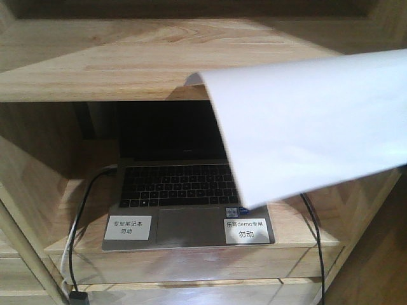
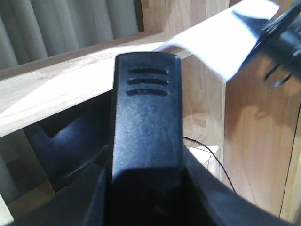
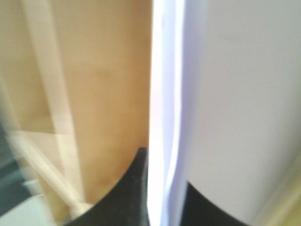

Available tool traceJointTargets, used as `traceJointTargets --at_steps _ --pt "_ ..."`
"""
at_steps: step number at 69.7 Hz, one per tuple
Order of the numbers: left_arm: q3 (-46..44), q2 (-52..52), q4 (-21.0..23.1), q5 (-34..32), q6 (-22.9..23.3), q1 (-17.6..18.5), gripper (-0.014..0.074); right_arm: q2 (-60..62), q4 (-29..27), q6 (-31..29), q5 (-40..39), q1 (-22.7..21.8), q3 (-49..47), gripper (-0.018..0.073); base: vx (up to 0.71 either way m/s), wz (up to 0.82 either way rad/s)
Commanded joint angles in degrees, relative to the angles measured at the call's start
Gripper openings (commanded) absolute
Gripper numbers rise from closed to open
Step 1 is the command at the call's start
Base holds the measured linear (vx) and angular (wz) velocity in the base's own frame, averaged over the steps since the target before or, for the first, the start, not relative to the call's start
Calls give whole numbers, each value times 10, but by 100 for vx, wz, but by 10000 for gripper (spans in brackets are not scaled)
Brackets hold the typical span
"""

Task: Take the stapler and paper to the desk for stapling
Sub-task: 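Pull the white paper off the shelf with the right gripper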

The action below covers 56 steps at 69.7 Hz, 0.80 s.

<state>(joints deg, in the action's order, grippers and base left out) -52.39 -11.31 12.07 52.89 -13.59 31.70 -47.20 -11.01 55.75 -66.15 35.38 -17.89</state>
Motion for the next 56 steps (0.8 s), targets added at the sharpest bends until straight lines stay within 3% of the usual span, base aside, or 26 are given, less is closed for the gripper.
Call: traceJointTargets --at_steps 1,26,56 --pt "-14 -12 10 -67 1 3 -6 33 16 -34 -61 -1 -20 -7 0 0" --pt "-14 -12 10 -67 1 3 -6 160 18 -125 -8 -1 -20 -7 0 0" --pt "-14 -12 10 -67 1 3 -6 258 15 -156 41 -1 -19 -7 0 0"
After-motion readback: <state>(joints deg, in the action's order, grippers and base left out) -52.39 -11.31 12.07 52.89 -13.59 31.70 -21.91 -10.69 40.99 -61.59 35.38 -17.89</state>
